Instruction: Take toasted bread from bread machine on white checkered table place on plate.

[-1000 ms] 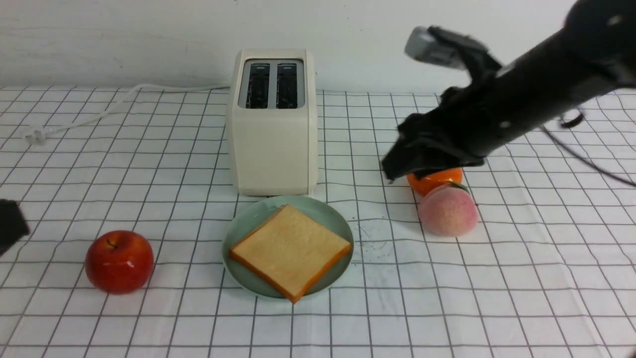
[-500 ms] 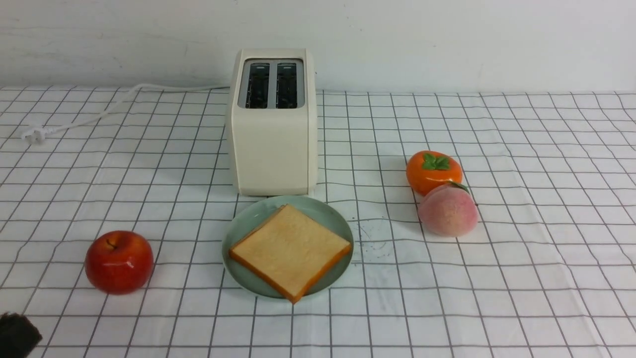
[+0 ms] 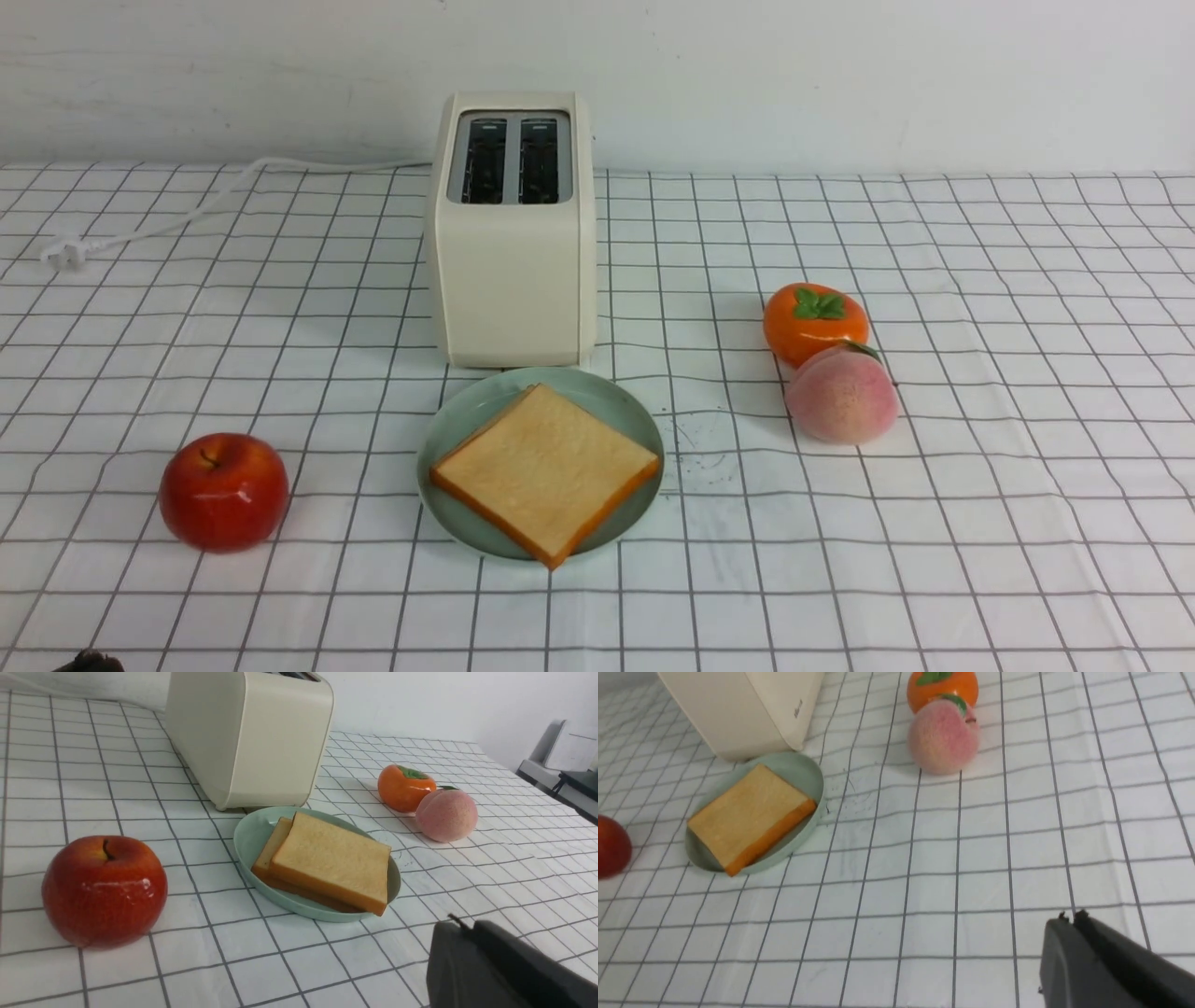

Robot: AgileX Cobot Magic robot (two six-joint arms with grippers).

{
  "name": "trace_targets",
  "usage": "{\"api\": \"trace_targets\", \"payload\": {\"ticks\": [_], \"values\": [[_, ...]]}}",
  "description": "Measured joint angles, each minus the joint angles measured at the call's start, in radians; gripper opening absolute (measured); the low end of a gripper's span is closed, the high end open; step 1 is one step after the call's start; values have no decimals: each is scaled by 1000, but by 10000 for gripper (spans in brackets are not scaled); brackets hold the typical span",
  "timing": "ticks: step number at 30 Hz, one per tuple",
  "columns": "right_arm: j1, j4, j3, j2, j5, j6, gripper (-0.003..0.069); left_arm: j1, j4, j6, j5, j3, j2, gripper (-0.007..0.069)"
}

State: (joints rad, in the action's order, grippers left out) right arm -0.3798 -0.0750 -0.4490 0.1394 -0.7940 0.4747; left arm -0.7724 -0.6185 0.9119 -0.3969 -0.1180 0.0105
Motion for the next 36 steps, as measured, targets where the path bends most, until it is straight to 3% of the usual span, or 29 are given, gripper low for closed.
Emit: {"api": "trace_targets", "payload": {"ticks": [19,24,29,33,36], "values": [[3,-13,1,-2,52,3,29,0,2,0,-88,1,0,42],[75,-11,6,-22,52,3,32,0,4,0,-88,2,0,43],[206,-41,56,-23,60,3,33,0,4,0,-90,3,0,48],[264,-40,137,-38,128,-14,1,0,4,0,-99,3,0,52],[309,-2,287,-72,311,-171,-20,0,4,0,-114,3,0,57]]}}
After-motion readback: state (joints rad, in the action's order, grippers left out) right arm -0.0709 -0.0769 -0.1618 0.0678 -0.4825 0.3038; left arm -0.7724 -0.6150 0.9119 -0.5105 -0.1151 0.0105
